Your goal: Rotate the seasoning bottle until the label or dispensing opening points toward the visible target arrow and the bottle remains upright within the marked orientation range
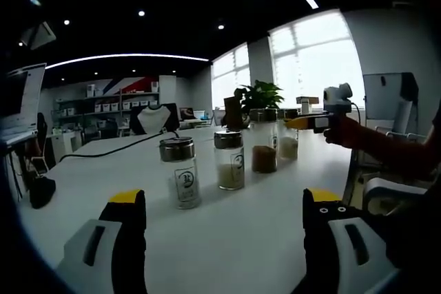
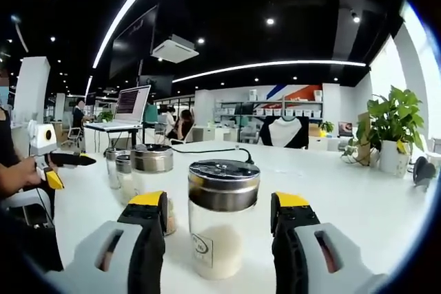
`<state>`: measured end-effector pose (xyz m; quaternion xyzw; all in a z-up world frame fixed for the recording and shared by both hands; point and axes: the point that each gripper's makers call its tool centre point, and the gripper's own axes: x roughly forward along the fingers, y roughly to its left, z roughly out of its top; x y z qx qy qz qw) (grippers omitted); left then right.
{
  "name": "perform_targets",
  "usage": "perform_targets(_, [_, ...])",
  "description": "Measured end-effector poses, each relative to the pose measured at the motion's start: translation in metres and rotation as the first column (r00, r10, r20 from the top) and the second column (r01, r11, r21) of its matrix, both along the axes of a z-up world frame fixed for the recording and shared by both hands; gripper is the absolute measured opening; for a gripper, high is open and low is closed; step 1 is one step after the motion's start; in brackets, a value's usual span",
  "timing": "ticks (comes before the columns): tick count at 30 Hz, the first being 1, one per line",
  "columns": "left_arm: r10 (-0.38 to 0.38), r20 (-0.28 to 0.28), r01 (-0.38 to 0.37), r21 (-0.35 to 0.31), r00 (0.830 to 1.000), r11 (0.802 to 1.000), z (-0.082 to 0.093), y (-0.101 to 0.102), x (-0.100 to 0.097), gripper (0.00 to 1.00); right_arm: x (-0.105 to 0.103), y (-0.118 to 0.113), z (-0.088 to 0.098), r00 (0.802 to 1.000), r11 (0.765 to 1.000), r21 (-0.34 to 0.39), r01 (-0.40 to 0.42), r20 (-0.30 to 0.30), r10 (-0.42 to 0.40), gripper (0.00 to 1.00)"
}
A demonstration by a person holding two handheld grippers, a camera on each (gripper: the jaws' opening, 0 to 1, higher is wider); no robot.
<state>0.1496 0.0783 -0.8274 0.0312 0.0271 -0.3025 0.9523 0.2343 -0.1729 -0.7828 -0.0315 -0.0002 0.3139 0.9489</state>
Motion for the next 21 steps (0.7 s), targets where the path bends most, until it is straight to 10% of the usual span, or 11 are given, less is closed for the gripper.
perform_targets(21, [0.01,0.017,-0.01,-0.005,1.0,1.0,0.006,0.001,-0.003,1.0,-0.047,0.006,-0.008,0.998,0.998,0.036,0.05,0.022,-0.051,0.78])
